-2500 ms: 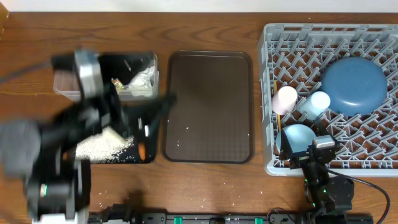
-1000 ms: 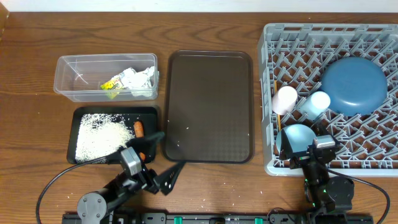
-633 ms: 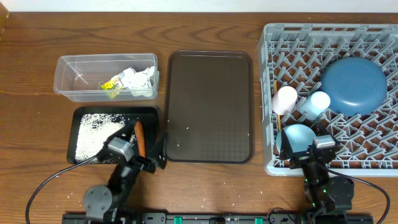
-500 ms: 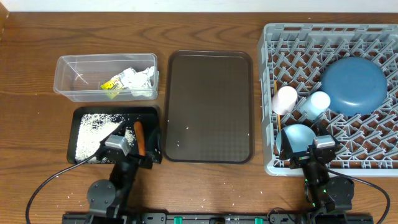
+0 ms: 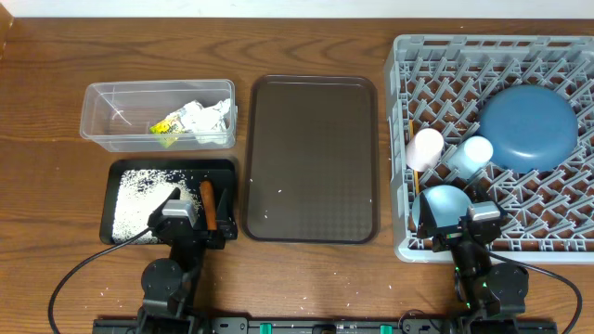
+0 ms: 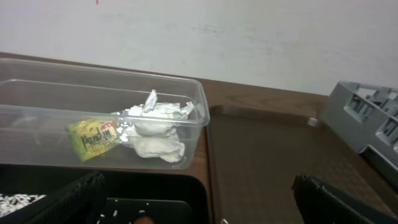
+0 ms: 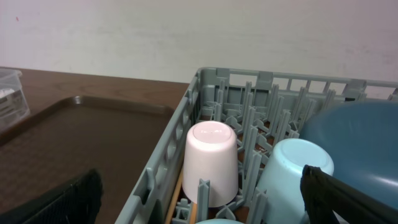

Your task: Sort waste into correct bins and load items into the dishwasher rack

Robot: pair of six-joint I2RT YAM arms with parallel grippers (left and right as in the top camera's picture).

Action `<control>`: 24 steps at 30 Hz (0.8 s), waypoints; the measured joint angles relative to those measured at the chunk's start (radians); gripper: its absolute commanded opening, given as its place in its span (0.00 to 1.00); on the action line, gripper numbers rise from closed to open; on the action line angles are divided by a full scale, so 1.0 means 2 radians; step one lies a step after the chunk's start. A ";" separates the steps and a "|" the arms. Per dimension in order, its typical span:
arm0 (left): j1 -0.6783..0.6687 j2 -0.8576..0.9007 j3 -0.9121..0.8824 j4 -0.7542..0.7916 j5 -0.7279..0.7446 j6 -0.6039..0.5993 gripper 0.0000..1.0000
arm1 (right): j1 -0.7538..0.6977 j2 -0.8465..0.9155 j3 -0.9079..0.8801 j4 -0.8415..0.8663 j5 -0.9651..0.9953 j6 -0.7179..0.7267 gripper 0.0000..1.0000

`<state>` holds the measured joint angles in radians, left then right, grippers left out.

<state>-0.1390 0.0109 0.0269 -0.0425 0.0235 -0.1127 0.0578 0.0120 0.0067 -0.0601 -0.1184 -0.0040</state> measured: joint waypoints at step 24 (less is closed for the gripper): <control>0.033 0.000 0.000 0.000 0.000 0.046 0.98 | 0.000 0.000 0.000 0.000 0.000 0.000 0.99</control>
<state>-0.0727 0.0109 0.0269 -0.0422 0.0227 -0.0212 0.0578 0.0120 0.0067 -0.0597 -0.1181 -0.0040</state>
